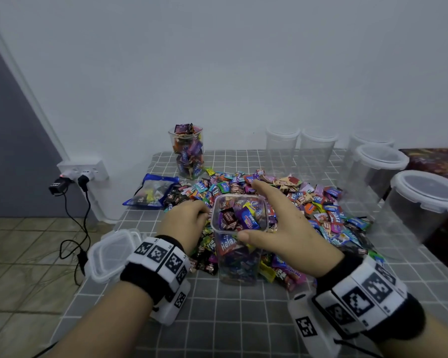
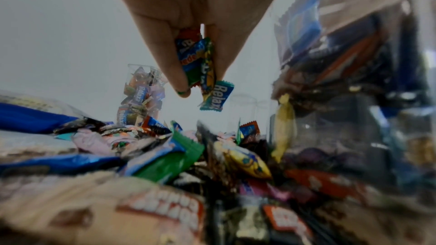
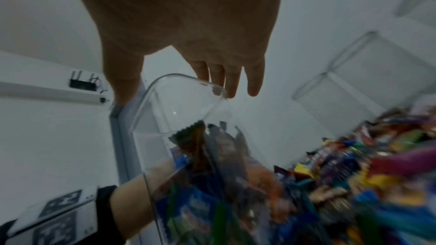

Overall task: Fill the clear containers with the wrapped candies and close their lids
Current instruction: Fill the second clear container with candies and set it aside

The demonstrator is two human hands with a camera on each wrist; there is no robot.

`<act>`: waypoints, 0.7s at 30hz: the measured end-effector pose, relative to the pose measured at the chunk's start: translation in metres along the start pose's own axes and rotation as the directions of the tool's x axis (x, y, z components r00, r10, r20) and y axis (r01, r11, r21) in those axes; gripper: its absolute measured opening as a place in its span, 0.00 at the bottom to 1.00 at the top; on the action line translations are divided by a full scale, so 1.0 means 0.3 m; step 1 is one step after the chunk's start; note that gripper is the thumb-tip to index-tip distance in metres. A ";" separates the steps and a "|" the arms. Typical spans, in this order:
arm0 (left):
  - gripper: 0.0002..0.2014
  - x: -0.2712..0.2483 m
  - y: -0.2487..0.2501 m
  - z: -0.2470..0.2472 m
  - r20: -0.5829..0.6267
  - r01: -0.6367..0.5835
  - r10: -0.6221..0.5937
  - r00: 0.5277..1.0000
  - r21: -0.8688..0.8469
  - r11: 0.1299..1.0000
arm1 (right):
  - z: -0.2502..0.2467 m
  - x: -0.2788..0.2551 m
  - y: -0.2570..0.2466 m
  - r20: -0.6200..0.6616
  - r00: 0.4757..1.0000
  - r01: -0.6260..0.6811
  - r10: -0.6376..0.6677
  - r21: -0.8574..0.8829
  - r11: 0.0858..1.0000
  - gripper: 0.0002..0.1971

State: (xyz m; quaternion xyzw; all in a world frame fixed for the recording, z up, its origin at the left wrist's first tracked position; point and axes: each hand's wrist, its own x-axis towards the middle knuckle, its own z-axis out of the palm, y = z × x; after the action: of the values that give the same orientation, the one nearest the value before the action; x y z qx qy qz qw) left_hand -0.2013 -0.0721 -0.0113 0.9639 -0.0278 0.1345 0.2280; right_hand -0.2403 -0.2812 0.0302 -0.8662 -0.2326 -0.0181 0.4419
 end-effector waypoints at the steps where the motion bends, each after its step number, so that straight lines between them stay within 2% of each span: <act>1: 0.08 -0.004 0.002 -0.008 -0.015 -0.006 0.006 1.000 -0.013 1.000 | -0.001 -0.005 0.014 0.043 0.998 -0.043 0.042 0.035 0.998 0.53; 3: 0.08 -0.014 0.004 -0.026 -0.050 -0.009 0.007 0.999 -0.040 0.999 | 0.004 -0.012 0.031 0.110 0.990 -0.103 0.089 0.129 0.986 0.57; 4: 0.07 -0.018 0.006 -0.038 -0.064 0.003 -0.007 0.998 -0.067 0.998 | 0.011 -0.014 0.038 0.137 0.986 -0.121 0.096 0.189 0.974 0.54; 6: 0.07 -0.019 0.014 -0.070 -0.101 0.018 -0.031 0.994 -0.124 0.992 | 0.026 -0.014 0.053 0.156 0.985 -0.119 0.079 0.266 0.956 0.43; 8: 0.06 -0.015 0.028 -0.114 -0.148 0.008 -0.031 0.989 -0.155 0.988 | 0.039 -0.013 0.065 0.153 0.984 -0.136 0.096 0.278 0.951 0.37; 13: 0.05 -0.017 0.087 -0.245 -0.214 -0.067 0.009 0.977 -0.266 0.962 | 0.045 -0.012 0.076 0.137 0.983 -0.156 0.121 0.282 0.947 0.31; 17: 0.06 -0.026 0.144 -0.291 -0.132 -0.120 0.082 0.988 -0.310 0.943 | 0.043 -0.012 0.072 0.132 0.986 -0.141 0.105 0.306 0.942 0.30; 21: 0.05 -0.045 0.196 -0.264 -0.014 -0.173 0.175 0.984 -0.267 0.948 | 0.045 -0.013 0.066 0.121 0.988 -0.131 0.096 0.330 0.935 0.30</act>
State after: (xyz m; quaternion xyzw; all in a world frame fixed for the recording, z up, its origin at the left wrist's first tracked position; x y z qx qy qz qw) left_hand -0.2407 -0.0895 0.0785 0.9189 -0.1317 0.1442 0.3428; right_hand -0.2379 -0.2822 0.0062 -0.7895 -0.2043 0.0924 0.5713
